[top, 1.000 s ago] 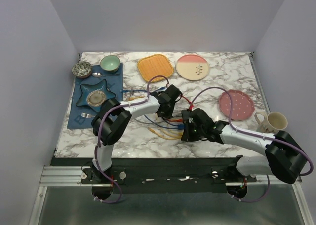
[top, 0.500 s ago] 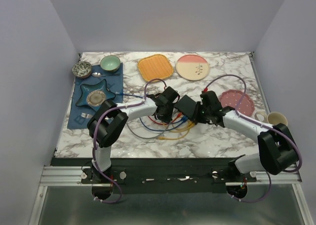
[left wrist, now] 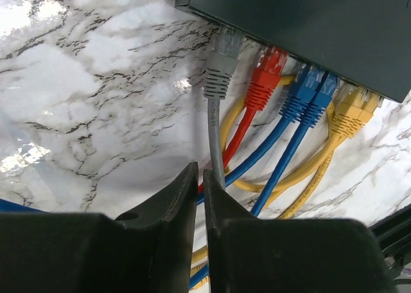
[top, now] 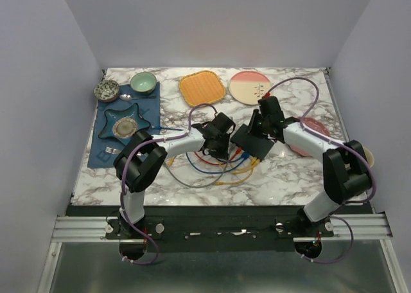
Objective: Pull the plug from the switch port
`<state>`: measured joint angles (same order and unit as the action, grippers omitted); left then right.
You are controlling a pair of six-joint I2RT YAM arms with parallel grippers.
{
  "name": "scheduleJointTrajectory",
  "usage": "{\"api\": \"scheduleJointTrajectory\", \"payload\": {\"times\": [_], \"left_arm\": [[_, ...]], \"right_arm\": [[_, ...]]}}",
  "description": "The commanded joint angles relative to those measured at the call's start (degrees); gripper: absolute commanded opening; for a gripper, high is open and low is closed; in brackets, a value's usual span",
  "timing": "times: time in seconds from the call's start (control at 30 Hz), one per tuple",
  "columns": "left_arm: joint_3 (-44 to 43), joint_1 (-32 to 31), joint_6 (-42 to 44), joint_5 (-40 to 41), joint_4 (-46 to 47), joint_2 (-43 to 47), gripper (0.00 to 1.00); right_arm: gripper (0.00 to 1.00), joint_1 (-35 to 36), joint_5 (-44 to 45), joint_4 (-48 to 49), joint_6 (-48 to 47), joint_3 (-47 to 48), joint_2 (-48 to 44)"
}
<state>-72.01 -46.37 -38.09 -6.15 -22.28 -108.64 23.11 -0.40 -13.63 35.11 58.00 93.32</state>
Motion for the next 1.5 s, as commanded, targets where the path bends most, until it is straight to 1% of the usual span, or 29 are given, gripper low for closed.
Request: {"api": "scheduleJointTrajectory", "payload": {"times": [0.0,0.03,0.07,0.1,0.13,0.2,0.3,0.33,0.4,0.47,0.6,0.7,0.9,0.97,1.13,1.2,1.37,1.43,1.47], "left_arm": [[-1.12,0.57,-3.13,3.24,2.33,2.63,0.25],[-0.86,1.01,-3.83,3.95,2.33,3.08,0.26],[-0.42,1.54,-4.10,5.35,2.24,3.61,0.27],[-0.15,2.59,-4.45,5.71,2.24,4.65,0.28],[0.20,3.03,-5.06,7.19,2.33,5.19,0.30],[1.34,4.44,-5.59,8.96,2.94,6.59,0.34],[2.31,5.50,-6.21,10.11,3.56,7.39,0.41],[2.31,6.20,-6.30,10.37,3.56,7.30,0.43],[1.87,6.90,-6.39,9.59,3.48,6.34,0.45],[1.08,7.52,-6.39,8.97,3.12,5.37,0.45],[1.34,7.43,-6.91,6.25,3.73,2.83,0.40],[2.57,7.26,-7.18,2.21,5.05,1.60,0.37],[5.12,5.94,-6.74,-3.77,7.95,0.71,0.33],[6.69,5.85,-7.09,-5.44,9.27,0.89,0.33],[9.69,5.76,-8.14,-10.71,13.93,1.24,0.31],[11.27,5.59,-8.93,-11.60,15.85,1.59,0.30],[12.95,4.71,-9.55,-13.80,19.03,1.94,0.29],[12.77,4.53,-9.38,-13.54,19.03,2.03,0.29],[12.68,4.53,-9.38,-11.97,18.60,2.29,0.29]], "right_arm": [[0.32,-0.26,2.95,-1.14,-0.04,-3.58,-10.15],[0.32,-0.26,2.87,-1.22,-0.57,-5.33,-14.44],[0.33,-0.35,3.04,-1.31,-0.49,-7.00,-16.39],[0.33,-0.35,2.78,-1.57,-0.31,-10.76,-18.07],[0.33,-0.26,2.52,-1.58,0.21,-12.71,-21.39],[0.33,-0.26,1.12,-1.58,1.71,-18.32,-23.52],[0.33,-0.26,-1.95,-0.44,3.38,-22.83,-25.64],[0.33,-0.26,-2.40,0.00,3.82,-25.02,-25.90],[0.33,-0.26,-2.41,0.70,4.00,-26.44,-26.26],[0.31,-0.26,-1.97,0.80,3.56,-27.32,-26.00],[0.29,-0.26,-1.44,0.97,3.30,-27.32,-23.46],[0.29,-0.26,-1.44,1.67,3.82,-27.23,-20.73],[0.29,-0.26,-2.76,5.62,5.14,-23.91,-10.45],[0.29,-0.26,-3.02,5.63,5.05,-19.96,-6.60],[0.30,-0.26,-3.29,4.84,4.88,-10.99,-0.69],[0.31,-0.26,-3.72,4.23,5.05,-6.95,1.94],[0.36,-0.26,-6.18,4.14,5.84,-1.84,5.73],[0.38,-0.26,-6.45,4.05,5.76,-0.87,5.91],[0.40,-0.26,-6.28,4.05,5.41,-0.96,5.39]]}}
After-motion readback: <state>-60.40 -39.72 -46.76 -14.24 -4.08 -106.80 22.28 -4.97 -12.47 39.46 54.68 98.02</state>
